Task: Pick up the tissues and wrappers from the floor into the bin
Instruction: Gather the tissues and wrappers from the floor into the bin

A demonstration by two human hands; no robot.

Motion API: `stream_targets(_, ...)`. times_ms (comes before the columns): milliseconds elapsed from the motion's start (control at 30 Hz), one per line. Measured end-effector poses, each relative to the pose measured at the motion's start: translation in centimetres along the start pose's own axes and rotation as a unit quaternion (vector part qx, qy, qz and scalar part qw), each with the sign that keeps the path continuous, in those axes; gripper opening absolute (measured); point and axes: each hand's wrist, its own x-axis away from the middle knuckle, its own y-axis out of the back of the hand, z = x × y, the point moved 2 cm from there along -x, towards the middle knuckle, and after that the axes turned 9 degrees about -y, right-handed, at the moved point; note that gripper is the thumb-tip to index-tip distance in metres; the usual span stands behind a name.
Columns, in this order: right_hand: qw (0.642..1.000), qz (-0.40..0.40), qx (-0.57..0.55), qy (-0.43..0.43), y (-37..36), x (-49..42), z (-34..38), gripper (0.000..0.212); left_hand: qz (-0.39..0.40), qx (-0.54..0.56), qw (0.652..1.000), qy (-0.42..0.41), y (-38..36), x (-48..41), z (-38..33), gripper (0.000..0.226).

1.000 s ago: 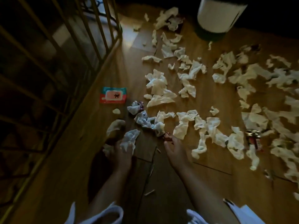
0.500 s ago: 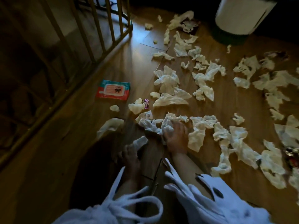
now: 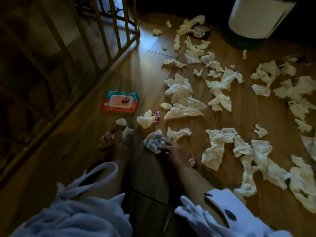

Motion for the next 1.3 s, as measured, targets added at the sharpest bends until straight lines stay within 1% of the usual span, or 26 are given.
stream_targets(33,1.000,-0.001,0.004,0.001,0.0,0.5,-0.3,0.026,-0.006,0.016,0.999,-0.035,0.0,0.3,-0.6,0.053)
stream_targets(67,0.999,-0.021,0.023,0.016,0.1,0.8,-0.6,0.023,-0.002,0.033,0.998,-0.048,-0.1,0.6,-1.0,0.046)
stream_targets(100,0.999,-0.049,0.002,0.016,0.4,1.0,-1.0,0.022,-0.001,0.024,0.998,-0.051,-0.8,0.5,-0.7,0.041)
stream_targets(167,0.986,-0.152,-0.051,0.039,1.5,1.4,-0.9,0.020,-0.001,-0.001,0.998,-0.059,-2.1,1.1,-0.5,0.037)
stream_targets(200,0.972,-0.213,-0.090,0.039,2.1,1.9,-1.0,0.020,-0.005,0.008,0.997,-0.071,-2.8,1.4,-0.6,0.037)
stream_targets(267,0.941,-0.309,-0.138,-0.008,3.2,2.9,-1.7,0.026,-0.013,0.016,0.995,-0.095,-3.9,2.1,-1.0,0.030)
stream_targets(300,0.932,-0.338,-0.127,-0.030,3.5,3.5,-2.3,0.033,-0.019,0.013,0.994,-0.103,-4.0,2.6,-1.4,0.024)
stream_targets(333,0.931,-0.348,-0.101,-0.048,3.7,4.0,-3.2,0.040,-0.031,0.021,0.994,-0.104,-3.9,3.2,-2.0,0.021)
stream_targets(367,0.938,-0.333,-0.078,-0.064,3.7,4.4,-3.9,0.049,-0.049,0.033,0.993,-0.100,-3.8,3.5,-2.4,0.021)
stream_targets(433,0.957,-0.280,0.016,-0.073,3.2,4.8,-5.6,0.064,-0.079,0.072,0.990,-0.087,-3.6,3.7,-3.2,0.024)
stream_targets(467,0.961,-0.254,0.075,-0.073,2.9,4.9,-6.1,0.062,-0.080,0.104,0.988,-0.082,-3.5,3.4,-3.8,0.027)
stream_targets(500,0.962,-0.231,0.131,-0.064,2.5,4.9,-6.6,0.055,-0.072,0.133,0.985,-0.085,-3.6,2.8,-4.3,0.031)
stream_targets(533,0.959,-0.213,0.177,-0.051,2.0,5.1,-6.9,0.048,-0.055,0.143,0.984,-0.094,-3.7,2.2,-4.8,0.037)
stream_targets(567,0.955,-0.209,0.209,-0.031,1.7,5.2,-7.1,0.043,-0.042,0.120,0.985,-0.114,-3.8,1.6,-5.6,0.045)
stream_targets(633,0.950,-0.212,0.230,0.001,0.9,5.4,-7.5,0.035,-0.022,0.059,0.985,-0.163,-3.9,0.2,-7.0,0.059)
stream_targets(733,0.943,-0.223,0.242,0.052,0.5,5.5,-7.6,0.024,0.019,0.009,0.984,-0.176,-4.2,-1.7,-8.3,0.070)
stream_targets(800,0.935,-0.220,0.266,0.086,0.5,5.5,-7.7,0.021,0.059,-0.034,0.984,-0.162,-4.5,-2.7,-8.4,0.069)
stream_targets(867,0.915,-0.239,0.300,0.125,0.4,5.3,-8.0,0.020,0.086,-0.047,0.985,-0.140,-4.9,-3.2,-8.2,0.065)
stream_targets(933,0.900,-0.256,0.318,0.155,0.3,5.2,-8.5,0.017,0.075,-0.040,0.990,-0.117,-5.3,-3.0,-7.9,0.057)
stream_targets(967,0.892,-0.263,0.324,0.175,0.2,5.1,-8.7,0.016,0.064,-0.054,0.989,-0.124,-5.5,-2.6,-7.6,0.051)
stream_targets(1033,0.885,-0.255,0.335,0.200,0.3,4.9,-8.6,0.014,0.042,-0.075,0.981,-0.172,-5.8,-1.7,-7.0,0.036)
stream_targets(1100,0.890,-0.240,0.329,0.206,0.5,4.0,-8.1,0.015,0.005,-0.086,0.974,-0.209,-5.7,-1.1,-6.5,0.028)
stream_targets(1167,0.910,-0.230,0.289,0.191,1.1,2.8,-7.4,0.019,-0.035,-0.073,0.979,-0.186,-4.6,-1.4,-6.5,0.031)
stream_targets(1233,0.949,-0.208,0.179,0.155,2.1,1.7,-6.3,0.028,-0.065,-0.025,0.986,-0.149,-3.0,-2.7,-6.3,0.040)
stream_targets(1267,0.965,-0.198,0.111,0.129,3.0,1.0,-5.5,0.031,-0.075,-0.007,0.988,-0.133,-2.1,-3.2,-6.1,0.048)
stream_targets(1300,0.973,-0.193,0.074,0.107,3.8,0.1,-5.1,0.031,-0.082,0.014,0.987,-0.134,-1.5,-3.9,-5.4,0.059)
